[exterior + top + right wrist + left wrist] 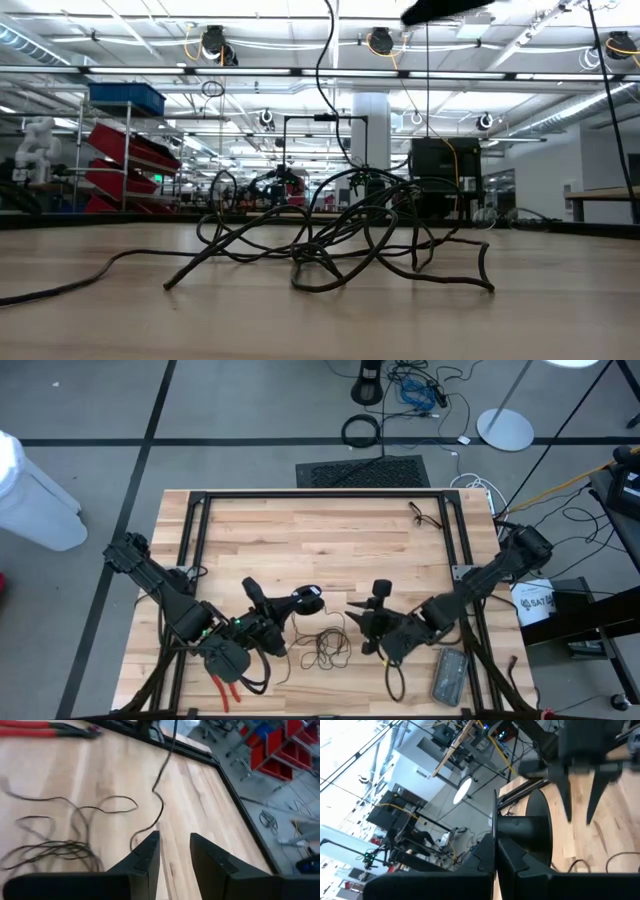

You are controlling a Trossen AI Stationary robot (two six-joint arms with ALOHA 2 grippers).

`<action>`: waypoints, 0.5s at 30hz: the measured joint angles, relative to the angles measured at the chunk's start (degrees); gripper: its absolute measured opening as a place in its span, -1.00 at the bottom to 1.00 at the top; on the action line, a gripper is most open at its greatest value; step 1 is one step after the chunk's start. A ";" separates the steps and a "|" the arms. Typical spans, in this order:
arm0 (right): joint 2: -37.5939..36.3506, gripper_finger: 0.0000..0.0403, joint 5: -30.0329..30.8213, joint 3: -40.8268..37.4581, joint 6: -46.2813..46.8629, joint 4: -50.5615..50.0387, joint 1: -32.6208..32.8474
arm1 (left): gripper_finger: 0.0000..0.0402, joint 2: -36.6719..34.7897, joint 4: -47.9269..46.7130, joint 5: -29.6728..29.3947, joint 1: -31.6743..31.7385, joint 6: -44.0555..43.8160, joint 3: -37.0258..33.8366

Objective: Coil cords
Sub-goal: Coil the black wire onto the black spool

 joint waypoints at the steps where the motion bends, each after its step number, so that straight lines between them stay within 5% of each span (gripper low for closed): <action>1: 0.00 -0.54 0.09 -2.29 -0.53 3.72 -0.70 | -0.99 0.00 0.30 -0.01 -0.12 0.10 0.00; 8: 0.04 -0.54 -4.60 -14.02 -2.45 27.81 -5.30 | -0.99 0.01 0.90 -0.01 -0.59 0.80 0.00; 15: 2.41 -0.54 -11.11 -15.52 -2.76 37.43 -6.41 | -0.99 0.00 0.92 0.02 -0.72 0.78 0.00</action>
